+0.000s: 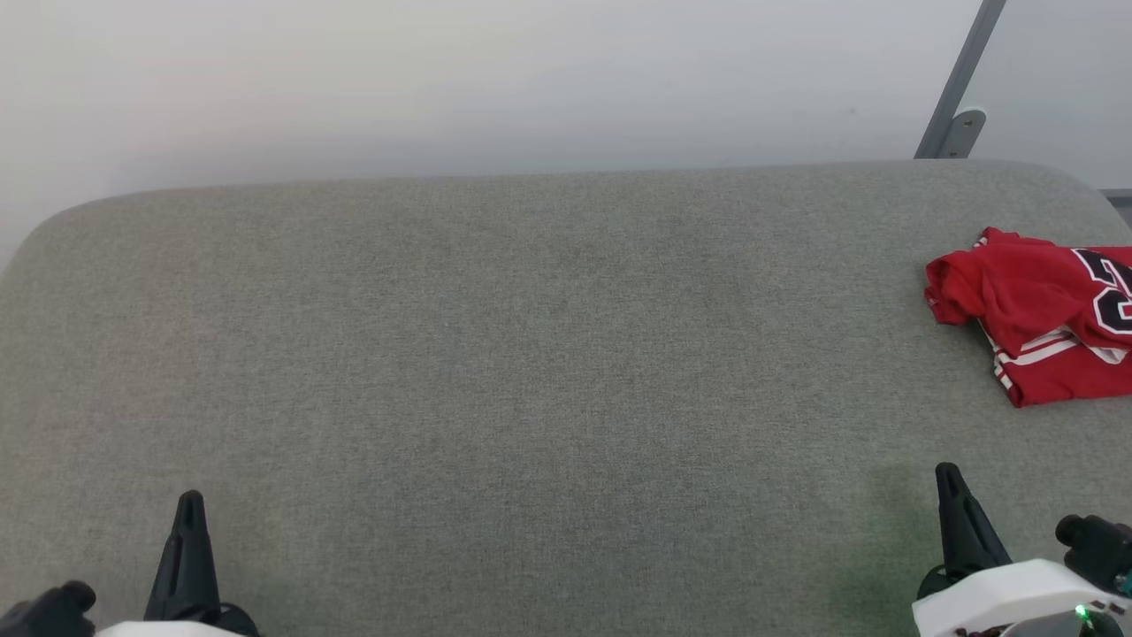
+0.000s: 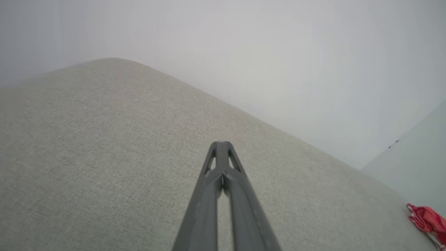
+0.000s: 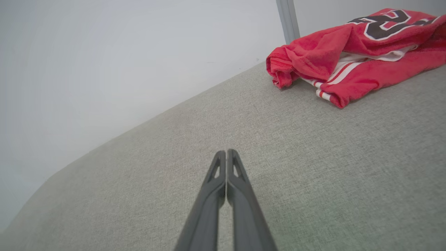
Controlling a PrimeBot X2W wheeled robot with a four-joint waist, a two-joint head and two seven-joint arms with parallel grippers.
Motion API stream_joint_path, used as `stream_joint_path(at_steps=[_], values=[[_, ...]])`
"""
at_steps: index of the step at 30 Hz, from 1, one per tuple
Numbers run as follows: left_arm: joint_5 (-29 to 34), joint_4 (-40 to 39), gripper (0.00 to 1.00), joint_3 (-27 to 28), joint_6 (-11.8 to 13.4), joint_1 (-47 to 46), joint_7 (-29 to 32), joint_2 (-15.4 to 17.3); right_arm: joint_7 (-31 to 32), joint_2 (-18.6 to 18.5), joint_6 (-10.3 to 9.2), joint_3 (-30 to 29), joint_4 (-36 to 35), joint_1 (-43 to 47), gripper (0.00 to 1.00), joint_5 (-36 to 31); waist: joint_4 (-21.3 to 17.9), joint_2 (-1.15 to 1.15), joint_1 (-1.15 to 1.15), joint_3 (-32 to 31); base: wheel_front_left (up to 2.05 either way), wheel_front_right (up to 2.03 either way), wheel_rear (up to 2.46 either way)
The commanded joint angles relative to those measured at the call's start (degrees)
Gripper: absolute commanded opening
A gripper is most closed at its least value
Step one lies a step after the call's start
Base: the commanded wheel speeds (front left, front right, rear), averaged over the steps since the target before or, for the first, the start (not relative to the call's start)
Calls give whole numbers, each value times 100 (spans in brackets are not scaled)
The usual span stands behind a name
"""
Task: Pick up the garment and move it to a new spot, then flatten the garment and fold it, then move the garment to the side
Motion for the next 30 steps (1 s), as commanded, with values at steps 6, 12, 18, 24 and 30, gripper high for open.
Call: stream_joint_path(at_steps=[6,12,18,24,30], values=[[-609,-3,0,-19,-6,-257,154,7,164,20,-1,-37,-144,-191,0,589,-7,0,0,-9,0,0,0],[-1085,64,0,-39,-8,-354,288,-25,297,52,-1,-63,-171,-240,0,1068,-14,0,0,-19,0,0,0],[-1540,128,0,-58,-9,-445,416,-56,424,83,-1,-89,-198,-279,0,1519,-22,0,0,-28,0,0,0],[-1971,187,0,-75,-11,-527,535,-85,546,114,-1,-114,-226,-317,0,1941,-29,0,0,-38,0,0,0],[-2422,252,0,-94,-12,-625,667,-116,676,146,-1,-141,-256,-365,0,2403,-37,0,0,-49,0,0,0]])
